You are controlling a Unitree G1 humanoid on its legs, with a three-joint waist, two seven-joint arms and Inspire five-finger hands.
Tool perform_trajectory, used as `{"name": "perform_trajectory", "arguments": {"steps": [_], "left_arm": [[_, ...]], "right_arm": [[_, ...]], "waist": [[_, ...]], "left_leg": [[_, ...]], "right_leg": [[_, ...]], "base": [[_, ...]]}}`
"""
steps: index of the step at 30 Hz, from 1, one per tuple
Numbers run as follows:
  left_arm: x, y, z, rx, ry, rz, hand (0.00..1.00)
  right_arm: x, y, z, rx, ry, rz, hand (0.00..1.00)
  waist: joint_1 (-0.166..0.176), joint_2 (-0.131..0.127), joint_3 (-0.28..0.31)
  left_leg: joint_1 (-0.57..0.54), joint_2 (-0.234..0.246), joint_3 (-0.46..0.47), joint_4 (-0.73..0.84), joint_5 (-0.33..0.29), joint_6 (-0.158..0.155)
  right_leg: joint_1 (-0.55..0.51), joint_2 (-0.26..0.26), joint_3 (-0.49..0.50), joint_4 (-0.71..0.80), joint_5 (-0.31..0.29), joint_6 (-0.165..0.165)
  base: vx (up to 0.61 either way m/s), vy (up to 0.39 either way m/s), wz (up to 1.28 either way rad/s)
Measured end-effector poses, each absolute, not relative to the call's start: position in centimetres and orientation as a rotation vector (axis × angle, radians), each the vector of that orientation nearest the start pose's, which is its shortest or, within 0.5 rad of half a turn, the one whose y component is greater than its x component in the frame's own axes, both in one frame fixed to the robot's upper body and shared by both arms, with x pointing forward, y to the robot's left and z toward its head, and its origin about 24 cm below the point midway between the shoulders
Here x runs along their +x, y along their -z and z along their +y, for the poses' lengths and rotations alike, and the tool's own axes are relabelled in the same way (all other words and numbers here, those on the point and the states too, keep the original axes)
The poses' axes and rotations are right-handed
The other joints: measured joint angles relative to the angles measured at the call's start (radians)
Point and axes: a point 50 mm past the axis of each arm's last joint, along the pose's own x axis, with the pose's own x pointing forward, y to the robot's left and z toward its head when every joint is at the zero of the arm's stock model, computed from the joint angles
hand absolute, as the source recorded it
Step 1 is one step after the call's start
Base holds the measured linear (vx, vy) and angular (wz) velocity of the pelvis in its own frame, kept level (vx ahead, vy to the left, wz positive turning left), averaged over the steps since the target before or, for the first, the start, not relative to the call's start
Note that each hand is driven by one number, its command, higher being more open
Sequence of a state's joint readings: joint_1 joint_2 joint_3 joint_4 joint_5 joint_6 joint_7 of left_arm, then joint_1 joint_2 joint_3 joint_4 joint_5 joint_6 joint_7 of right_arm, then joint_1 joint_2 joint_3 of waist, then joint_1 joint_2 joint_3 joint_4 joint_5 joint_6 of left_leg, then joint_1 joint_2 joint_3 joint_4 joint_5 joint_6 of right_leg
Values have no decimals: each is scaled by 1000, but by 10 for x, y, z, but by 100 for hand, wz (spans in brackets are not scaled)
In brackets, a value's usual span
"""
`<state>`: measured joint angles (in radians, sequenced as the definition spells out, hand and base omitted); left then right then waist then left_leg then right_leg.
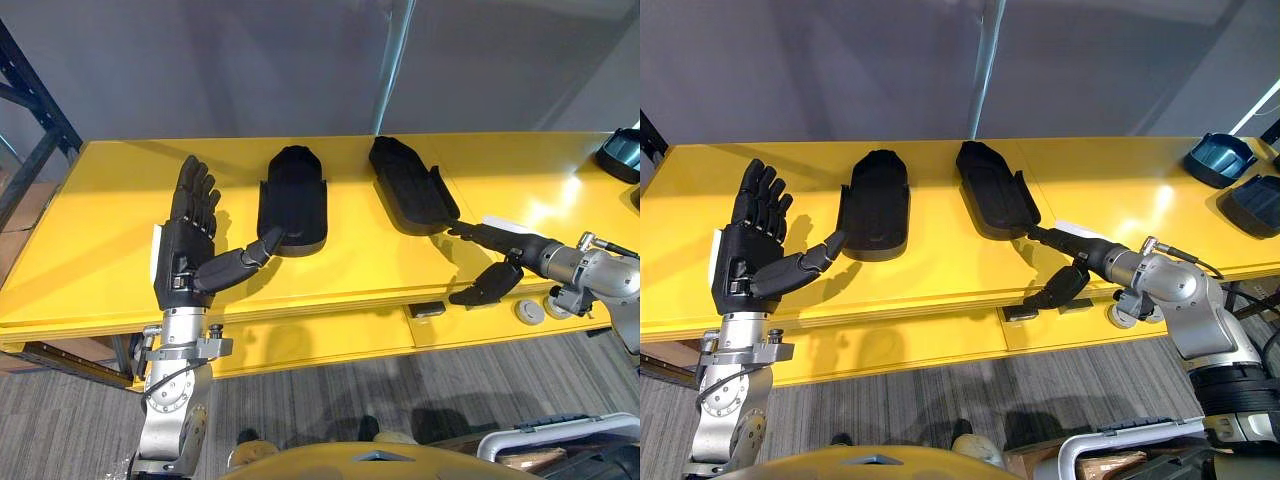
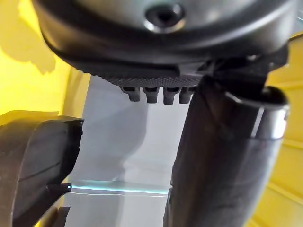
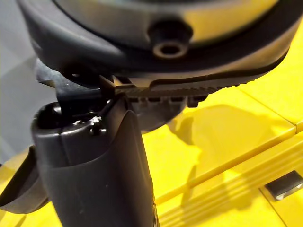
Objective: Walk over and take three plastic housings, then place them on the shelf
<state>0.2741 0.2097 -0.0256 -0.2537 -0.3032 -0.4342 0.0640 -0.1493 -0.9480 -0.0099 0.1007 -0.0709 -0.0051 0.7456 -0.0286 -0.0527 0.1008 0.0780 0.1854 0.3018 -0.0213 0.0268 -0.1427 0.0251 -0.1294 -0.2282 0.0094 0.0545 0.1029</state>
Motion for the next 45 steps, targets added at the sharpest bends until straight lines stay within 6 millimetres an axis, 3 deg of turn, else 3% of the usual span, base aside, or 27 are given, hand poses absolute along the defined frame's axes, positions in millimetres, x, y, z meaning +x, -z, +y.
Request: {"name": "perform_trajectory", "arguments": {"steps": [20,24,28,30,32,35,36,39,43,45], "left_arm": [[191,-85,192,-114,-77,-407,100],[191,-84,192,-93,-96,-405,100],[191,-84,192,-5,-145,-410,100],[190,-84,193,68,-171,-418,100],[189,-87,197,109,-192,-441,100],[188,-90,207,136,-226,-450,100],[188,-91,209,141,-234,-452,100],[188,-92,212,139,-251,-457,100],[190,-92,208,125,-244,-464,100],[190,-92,205,115,-242,-463,100]], "right_arm": [[262,-128,-287,-992,-626,305,100],[264,-135,-287,-1026,-581,235,100],[271,-171,-285,-1006,-461,-17,100],[273,-210,-285,-914,-359,-249,100],[262,-253,-290,-837,-222,-520,100],[248,-268,-283,-740,-168,-713,100],[246,-267,-279,-716,-169,-741,100],[240,-238,-253,-609,-237,-753,100],[251,-187,-215,-513,-378,-599,100],[255,-171,-203,-479,-426,-552,100]], "waist": [[-2,-1,0],[-1,0,-1],[-7,4,-3],[-10,10,-5],[-2,14,-7],[-5,16,-8],[-5,17,-9],[-7,28,-14],[0,51,-6],[5,58,-2]], "left_leg": [[5,0,9,0,-1,-1],[4,-1,8,-1,-1,-1],[3,-1,9,-3,-1,-1],[1,-1,8,-3,-1,-1],[-2,-1,6,-2,-1,-1],[-4,-1,3,0,-1,-1],[-5,-1,3,-1,-1,-2],[-8,-2,-2,-1,-2,-2],[-21,-2,-22,2,0,0],[-25,-2,-27,3,2,0]], "right_leg": [[-1,1,9,1,0,0],[-2,0,9,1,0,0],[-5,1,11,1,0,0],[-8,1,11,1,0,0],[-8,1,8,-3,0,0],[-8,1,6,-7,0,0],[-8,1,5,-7,0,0],[-8,0,1,-9,0,0],[-6,-2,-18,-9,0,-1],[-6,-2,-23,-9,-1,-1]], "base": [[0,0,-1],[0,0,0],[0,0,-1],[0,0,0],[0,0,2],[0,0,0],[0,0,0],[0,0,4],[-15,-4,13],[-13,-6,13]]}}
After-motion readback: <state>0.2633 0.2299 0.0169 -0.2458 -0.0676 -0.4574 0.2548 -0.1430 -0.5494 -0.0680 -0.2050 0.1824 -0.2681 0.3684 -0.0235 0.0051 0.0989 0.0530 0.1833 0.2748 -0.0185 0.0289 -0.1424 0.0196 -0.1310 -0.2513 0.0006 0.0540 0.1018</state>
